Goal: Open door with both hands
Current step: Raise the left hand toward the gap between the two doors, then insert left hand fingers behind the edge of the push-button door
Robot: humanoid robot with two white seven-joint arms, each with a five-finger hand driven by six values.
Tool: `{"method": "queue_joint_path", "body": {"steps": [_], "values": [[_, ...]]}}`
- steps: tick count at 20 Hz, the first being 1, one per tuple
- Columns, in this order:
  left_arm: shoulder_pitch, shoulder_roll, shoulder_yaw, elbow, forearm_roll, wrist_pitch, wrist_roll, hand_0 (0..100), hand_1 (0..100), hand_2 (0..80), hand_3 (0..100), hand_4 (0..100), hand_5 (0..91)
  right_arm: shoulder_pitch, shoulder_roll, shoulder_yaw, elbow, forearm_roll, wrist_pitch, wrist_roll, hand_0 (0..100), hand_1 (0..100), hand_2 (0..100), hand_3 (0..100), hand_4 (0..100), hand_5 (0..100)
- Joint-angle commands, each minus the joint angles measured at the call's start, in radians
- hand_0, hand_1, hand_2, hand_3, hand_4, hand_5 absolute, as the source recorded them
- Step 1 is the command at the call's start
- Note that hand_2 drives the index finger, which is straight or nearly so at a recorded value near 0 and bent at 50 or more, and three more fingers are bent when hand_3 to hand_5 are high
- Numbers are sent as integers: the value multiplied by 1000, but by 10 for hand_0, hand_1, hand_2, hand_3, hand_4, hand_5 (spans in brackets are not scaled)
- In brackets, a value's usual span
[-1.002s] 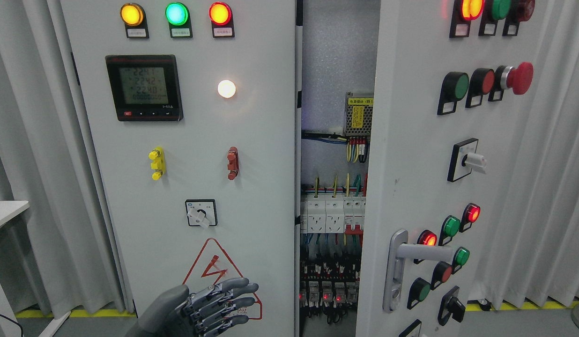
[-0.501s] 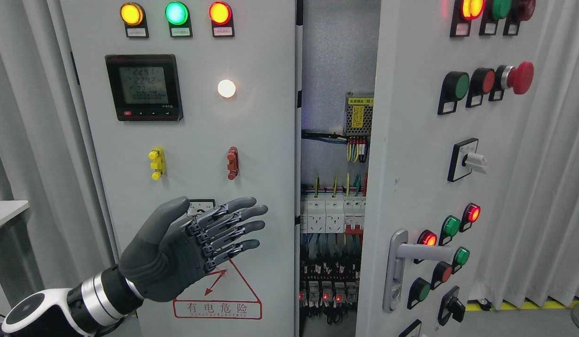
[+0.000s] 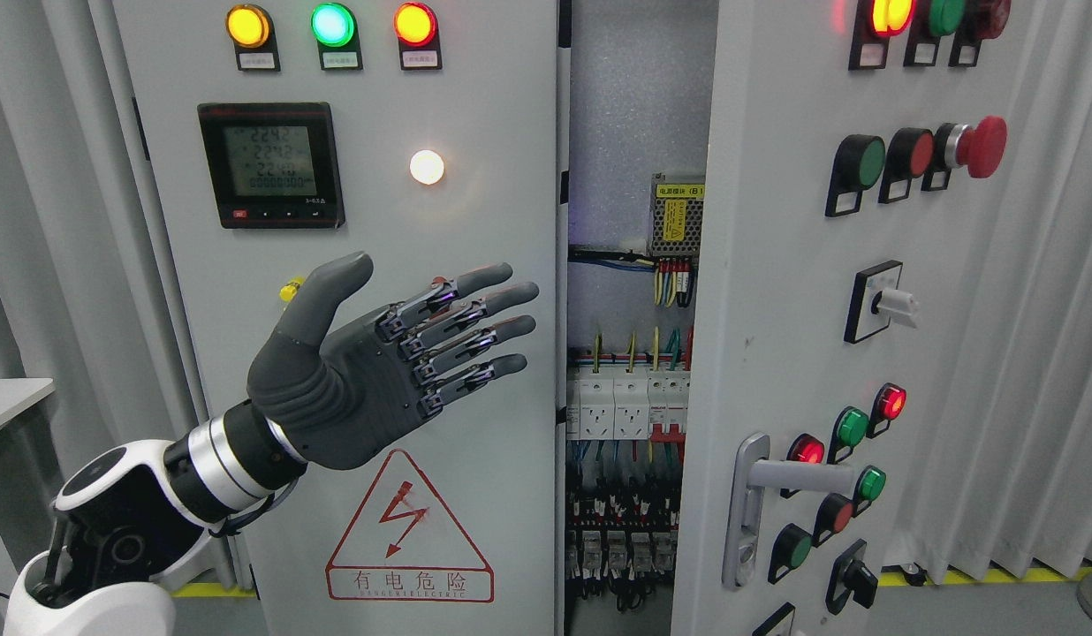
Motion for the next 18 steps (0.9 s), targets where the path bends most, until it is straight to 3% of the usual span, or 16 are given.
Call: {"method": "queue_joint_path", "body": {"steps": [1,6,9,18], "values": [[-104,18,-225,179,108,-93,34,296,0,28,28,36,0,-23,-5,0,12,0,0,-1,218,0,0,0,0,0],[-222,96,-420,251,226,-223,34,296,0,28,28,36,0,-23,-5,0,12,0,0,-1,218,0,0,0,0,0],[-285,136,-545,280,243,-300,33,296,0,28,28,36,0,-23,-5,0,12,0,0,-1,218,0,0,0,0,0],[-394,154,-718,343,344,-351,34,296,0,28,28,36,0,-23,-5,0,12,0,0,-1,218,0,0,0,0,0]]}}
